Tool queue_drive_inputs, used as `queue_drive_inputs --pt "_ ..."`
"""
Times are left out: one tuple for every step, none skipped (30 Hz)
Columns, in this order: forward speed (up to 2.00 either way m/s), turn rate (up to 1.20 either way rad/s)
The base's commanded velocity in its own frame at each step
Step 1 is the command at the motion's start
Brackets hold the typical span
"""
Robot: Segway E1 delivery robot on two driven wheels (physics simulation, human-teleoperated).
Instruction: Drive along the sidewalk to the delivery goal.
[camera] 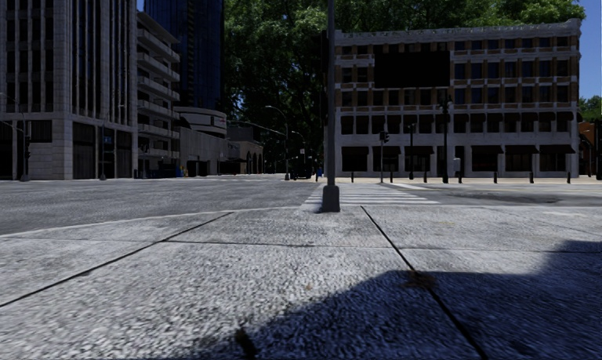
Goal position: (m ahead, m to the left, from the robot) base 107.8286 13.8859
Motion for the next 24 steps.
queue_drive_inputs --pt "1.90 -0.73" --pt "1.89 -0.85" --pt "1.89 -0.88" --pt "1.89 -0.89" --pt "1.89 -0.89" --pt "1.89 -0.89" --pt "1.88 -0.89" --pt "1.88 -0.89" --pt "1.88 -0.89" --pt "1.87 -0.89" --pt "1.87 -0.89" --pt "1.87 -0.89" --pt "1.86 -0.89" --pt "1.86 -0.89" --pt "1.86 -0.89" --pt "1.86 -0.89" --pt "1.86 -0.89" --pt "1.86 -0.89" --pt "1.85 -0.87" --pt "1.85 -0.87" --pt "1.85 -0.07" --pt "1.83 0.00" --pt "1.80 0.00" --pt "1.80 0.00"
